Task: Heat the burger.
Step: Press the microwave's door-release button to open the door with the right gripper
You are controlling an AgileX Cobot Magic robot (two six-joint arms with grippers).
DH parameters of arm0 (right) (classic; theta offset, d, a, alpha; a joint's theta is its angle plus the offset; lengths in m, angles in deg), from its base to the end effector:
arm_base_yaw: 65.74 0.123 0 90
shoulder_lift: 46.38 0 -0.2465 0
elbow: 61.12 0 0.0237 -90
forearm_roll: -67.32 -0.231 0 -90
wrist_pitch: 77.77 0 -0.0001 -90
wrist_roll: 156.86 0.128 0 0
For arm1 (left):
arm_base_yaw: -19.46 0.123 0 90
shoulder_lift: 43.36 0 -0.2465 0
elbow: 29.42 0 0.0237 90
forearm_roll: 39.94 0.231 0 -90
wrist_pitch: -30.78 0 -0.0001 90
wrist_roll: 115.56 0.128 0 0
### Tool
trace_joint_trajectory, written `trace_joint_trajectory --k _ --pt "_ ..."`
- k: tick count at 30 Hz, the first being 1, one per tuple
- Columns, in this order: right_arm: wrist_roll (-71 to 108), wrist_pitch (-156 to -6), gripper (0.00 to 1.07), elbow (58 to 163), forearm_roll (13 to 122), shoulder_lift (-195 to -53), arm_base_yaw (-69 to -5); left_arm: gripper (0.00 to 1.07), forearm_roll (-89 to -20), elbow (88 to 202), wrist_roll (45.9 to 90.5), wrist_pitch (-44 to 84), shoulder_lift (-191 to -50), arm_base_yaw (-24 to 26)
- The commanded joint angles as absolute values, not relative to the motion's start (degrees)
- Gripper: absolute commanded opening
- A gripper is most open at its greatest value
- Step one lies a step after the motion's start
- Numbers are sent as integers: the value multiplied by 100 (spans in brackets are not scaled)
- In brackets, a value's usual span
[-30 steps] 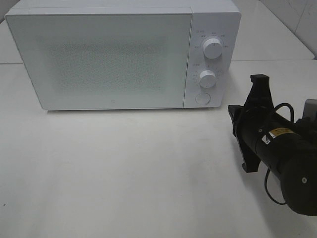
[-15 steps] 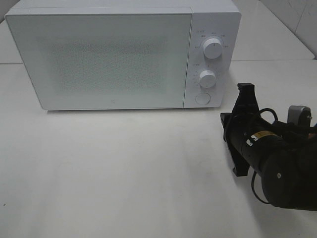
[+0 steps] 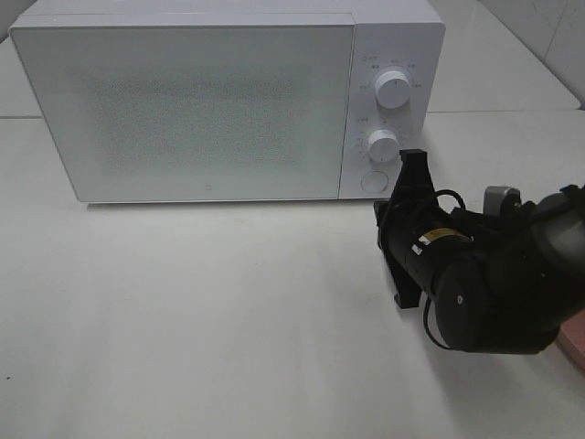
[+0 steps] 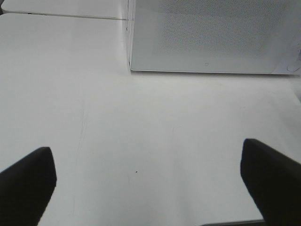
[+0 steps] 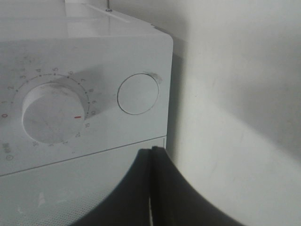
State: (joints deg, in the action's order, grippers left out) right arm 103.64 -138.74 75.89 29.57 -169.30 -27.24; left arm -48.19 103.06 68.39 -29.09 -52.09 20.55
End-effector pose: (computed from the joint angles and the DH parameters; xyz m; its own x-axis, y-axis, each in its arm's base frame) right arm 0.2885 0.1419 0.0728 -0.0782 0.9969 -0.0084 0.3008 0.0316 0.9532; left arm 0.0498 -0.0149 0.2530 -0.4364 -0.0120 -0.8997 0.0912 0.9942 -0.0575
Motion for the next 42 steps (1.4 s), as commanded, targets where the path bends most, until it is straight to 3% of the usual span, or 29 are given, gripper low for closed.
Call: trace_joint_trajectory --k 1,20,42 --pt "10473 -13742 0 7824 3386 -16975 -2958 100 -4842 10295 6862 -2858 -5065 2026" --pt "10828 -13209 0 8660 4315 -17583 -3669 100 -4848 10295 6862 -2858 -5065 2026" --pt "10742 -13530 0 9102 4097 -17863 -3835 100 -4848 10295 6862 -2858 -5065 2026"
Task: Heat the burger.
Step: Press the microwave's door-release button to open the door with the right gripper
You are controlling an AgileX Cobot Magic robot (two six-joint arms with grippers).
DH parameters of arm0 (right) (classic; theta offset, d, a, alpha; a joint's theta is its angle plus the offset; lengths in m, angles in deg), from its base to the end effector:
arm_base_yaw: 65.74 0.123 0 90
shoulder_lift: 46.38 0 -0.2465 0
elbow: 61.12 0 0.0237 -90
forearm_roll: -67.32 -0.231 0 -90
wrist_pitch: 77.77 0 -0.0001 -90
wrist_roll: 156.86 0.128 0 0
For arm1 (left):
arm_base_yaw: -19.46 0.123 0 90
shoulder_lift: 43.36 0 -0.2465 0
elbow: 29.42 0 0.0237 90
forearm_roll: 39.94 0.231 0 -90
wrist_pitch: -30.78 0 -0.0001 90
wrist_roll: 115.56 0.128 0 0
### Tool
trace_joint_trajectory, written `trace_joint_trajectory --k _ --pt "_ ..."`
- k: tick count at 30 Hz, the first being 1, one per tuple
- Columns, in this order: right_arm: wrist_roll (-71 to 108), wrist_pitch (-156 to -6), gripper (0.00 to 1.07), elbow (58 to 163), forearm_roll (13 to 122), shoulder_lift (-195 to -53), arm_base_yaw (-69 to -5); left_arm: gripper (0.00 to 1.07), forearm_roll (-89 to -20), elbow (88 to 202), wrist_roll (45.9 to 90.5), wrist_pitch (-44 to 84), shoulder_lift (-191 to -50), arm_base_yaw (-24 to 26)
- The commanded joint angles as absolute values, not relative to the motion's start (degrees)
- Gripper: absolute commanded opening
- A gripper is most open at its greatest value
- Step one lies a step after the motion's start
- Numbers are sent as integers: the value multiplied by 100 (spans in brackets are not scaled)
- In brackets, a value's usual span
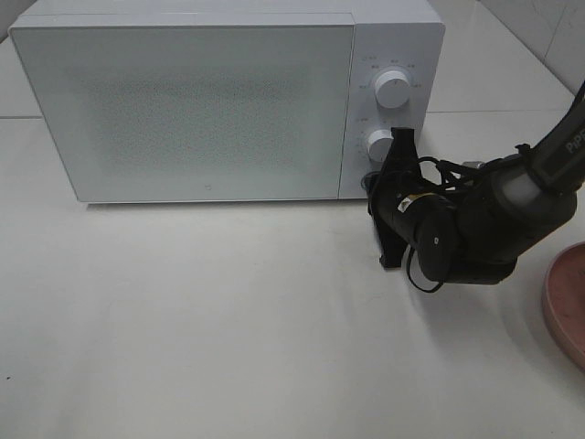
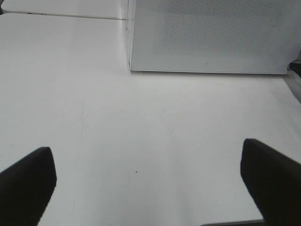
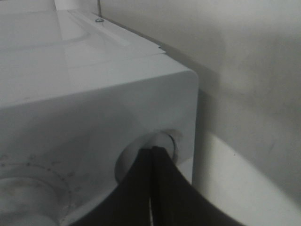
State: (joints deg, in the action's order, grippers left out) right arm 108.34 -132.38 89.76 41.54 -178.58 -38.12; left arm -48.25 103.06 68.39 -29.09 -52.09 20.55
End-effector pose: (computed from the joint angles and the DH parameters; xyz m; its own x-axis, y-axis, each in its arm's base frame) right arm 0.3531 0.1335 0.0541 -0.0793 0.9950 0.0602 0.3176 -0.0320 0.9477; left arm 0.0498 -0.0151 0.2530 -0.4364 -0.0125 -0.8996 0.0917 0.9941 -0.0583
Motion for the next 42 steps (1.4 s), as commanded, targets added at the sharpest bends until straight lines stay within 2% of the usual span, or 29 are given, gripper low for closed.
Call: trace_joint_trajectory --k 1,14,22,35,42 --pt "10736 -13576 0 9125 4091 -17875 -3835 100 -4848 10295 6862 -2858 -5065 2026" --pt "10387 -13902 0 9663 3524 -17892 -3835 100 -4848 10295 6862 -2858 -5065 2026" --pt "10335 -13908 0 10213 3661 -18121 -3904 100 -4848 10295 6862 -2858 -5065 2026" --pt "10313 -13713 0 10144 3713 -18127 -3904 100 -4848 10295 6862 -2858 -5065 2026" --pt "10318 -13570 0 9692 3696 -17869 -3881 100 -4848 10295 6862 -2858 -5065 2026"
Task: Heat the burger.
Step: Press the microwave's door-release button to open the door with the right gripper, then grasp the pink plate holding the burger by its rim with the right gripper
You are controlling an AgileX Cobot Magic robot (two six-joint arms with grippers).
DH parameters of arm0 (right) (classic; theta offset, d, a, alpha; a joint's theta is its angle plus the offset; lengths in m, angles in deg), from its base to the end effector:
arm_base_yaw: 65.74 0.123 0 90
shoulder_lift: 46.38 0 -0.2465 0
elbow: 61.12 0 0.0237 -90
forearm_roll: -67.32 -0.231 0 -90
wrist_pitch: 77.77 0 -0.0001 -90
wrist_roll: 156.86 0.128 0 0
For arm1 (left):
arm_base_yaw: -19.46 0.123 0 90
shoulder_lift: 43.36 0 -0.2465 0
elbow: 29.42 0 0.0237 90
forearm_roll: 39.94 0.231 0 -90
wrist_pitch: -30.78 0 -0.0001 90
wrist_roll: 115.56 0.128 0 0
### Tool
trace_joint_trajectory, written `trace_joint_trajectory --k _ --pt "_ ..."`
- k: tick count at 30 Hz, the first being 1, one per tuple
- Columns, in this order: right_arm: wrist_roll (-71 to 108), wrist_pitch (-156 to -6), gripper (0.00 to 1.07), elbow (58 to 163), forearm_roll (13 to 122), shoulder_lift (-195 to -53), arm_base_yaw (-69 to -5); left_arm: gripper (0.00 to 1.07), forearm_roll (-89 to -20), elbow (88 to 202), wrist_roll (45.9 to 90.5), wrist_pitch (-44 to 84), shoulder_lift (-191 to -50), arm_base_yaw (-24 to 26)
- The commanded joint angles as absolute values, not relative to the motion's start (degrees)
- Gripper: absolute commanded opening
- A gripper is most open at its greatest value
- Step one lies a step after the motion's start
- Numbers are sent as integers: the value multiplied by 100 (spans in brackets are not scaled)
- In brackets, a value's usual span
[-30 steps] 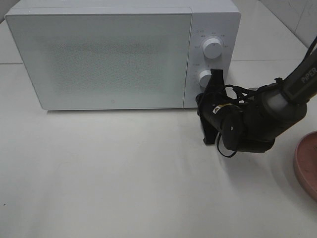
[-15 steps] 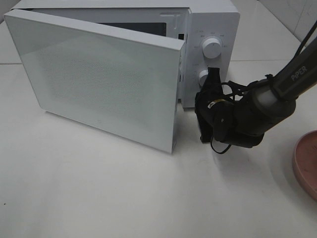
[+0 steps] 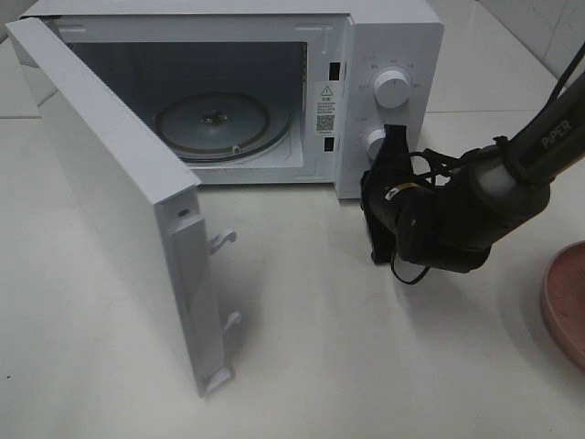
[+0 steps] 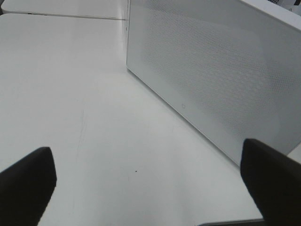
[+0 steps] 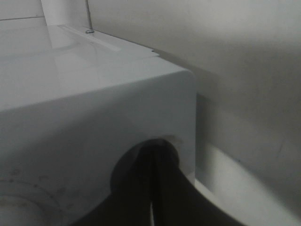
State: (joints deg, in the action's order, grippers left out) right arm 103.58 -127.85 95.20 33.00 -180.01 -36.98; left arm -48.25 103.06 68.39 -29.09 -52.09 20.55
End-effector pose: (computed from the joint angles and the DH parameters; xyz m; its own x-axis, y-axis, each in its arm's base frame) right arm 0.3663 0.1380 0.0528 0.0008 0.9980 0.0630 0.3484 -0.0593 0.9355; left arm 0.0498 -0.0151 0.2530 -0.4364 -0.0125 -0.8996 0.0917 0.9941 -0.0583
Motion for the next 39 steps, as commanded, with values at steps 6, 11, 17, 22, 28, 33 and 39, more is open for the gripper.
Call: trace_joint_trajectory --k 6,11,17,22,28,33,39 --pt "10272 -13215 0 9291 3707 -17674 -3881 100 -4848 10295 6862 -2858 -5065 2026" --pt "10307 -12842 0 8998 3879 -17520 -3881 100 -4848 10295 6862 -2858 -5065 2026" --pt "10227 -12556 0 8666 3948 -17199 -3881 100 -4848 10295 6862 -2858 -5065 2026" --pt "10106 -12218 0 8403 4217 -16815 -3881 100 -4848 10295 6862 -2858 -5065 2026" --pt "9384 -11312 0 8294 4825 -16294 -3881 100 -4848 10295 6862 -2858 -5065 2026" --pt "8662 -10207 0 8294 5077 -15910 -3881 100 -4848 10295 6862 -2858 -5065 2026" --pt "7064 -8958 1 8317 5203 -15394 -3881 100 -4848 10295 6862 -2858 -5065 2026"
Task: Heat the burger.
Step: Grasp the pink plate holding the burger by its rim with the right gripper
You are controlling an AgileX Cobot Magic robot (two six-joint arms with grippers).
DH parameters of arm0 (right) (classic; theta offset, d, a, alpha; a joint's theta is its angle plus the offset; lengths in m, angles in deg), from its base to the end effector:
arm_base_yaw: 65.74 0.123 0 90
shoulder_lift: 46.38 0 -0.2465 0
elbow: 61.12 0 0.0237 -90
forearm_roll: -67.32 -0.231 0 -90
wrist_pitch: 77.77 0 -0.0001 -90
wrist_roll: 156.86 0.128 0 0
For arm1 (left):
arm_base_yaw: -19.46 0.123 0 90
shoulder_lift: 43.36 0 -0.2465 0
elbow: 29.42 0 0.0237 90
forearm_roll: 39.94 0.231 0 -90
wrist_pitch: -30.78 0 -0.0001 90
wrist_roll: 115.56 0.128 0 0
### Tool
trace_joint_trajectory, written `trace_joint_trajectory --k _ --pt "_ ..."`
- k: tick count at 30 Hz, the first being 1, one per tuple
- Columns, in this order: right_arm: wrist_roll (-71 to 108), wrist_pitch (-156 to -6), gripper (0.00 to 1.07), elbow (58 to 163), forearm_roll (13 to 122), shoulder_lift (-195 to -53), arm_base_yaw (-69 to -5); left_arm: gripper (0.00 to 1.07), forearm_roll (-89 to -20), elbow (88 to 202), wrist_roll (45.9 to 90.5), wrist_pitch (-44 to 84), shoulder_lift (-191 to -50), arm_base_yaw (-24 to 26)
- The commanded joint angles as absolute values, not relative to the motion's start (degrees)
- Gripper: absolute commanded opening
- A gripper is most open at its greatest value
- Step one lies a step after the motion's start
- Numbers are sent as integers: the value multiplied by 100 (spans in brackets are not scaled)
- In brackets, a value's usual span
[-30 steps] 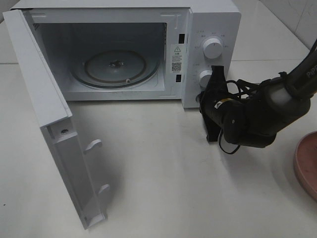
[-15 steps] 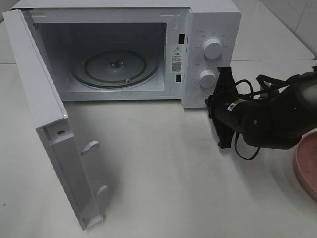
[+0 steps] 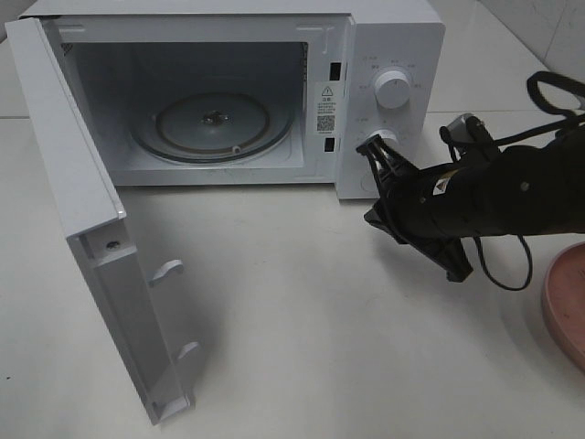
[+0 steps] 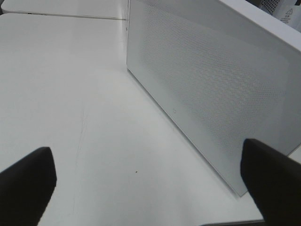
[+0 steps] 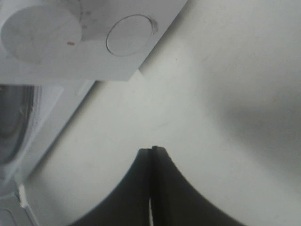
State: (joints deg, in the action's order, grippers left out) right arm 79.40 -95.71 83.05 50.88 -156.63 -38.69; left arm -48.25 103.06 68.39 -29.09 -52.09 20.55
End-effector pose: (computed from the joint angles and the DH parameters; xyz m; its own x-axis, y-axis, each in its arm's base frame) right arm 0.3018 0.1416 0.0958 -0.5463 0.7845 -0.2935 0.4092 0.5557 0.7237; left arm 0.0498 -0.0151 0.2530 -0.4364 -0.0125 -0.8996 0.0917 0.9941 -0.0583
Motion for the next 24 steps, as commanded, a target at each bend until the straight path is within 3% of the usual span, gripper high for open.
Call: trace_joint_trajectory --k 1,13,20,23,24 --pt "6491 -8551 1 8328 5203 -15234 -3881 100 -4848 10295 6862 -2858 -5065 2026" --pt "2910 -6207 5 8328 5512 -14305 -3904 100 -4848 10295 6862 -2858 -5065 2026" --pt "2314 -5279 8 8328 5587 -13927 -3904 100 -4848 10295 6862 -2858 -5065 2026" --pt "2314 -4804 14 8328 5844 -13755 -3904 100 -4848 10295 6862 -2858 -5065 2026" --pt "2314 -4483 24 8328 6056 -13612 -3904 100 -4848 10295 6862 -2858 -5065 2026"
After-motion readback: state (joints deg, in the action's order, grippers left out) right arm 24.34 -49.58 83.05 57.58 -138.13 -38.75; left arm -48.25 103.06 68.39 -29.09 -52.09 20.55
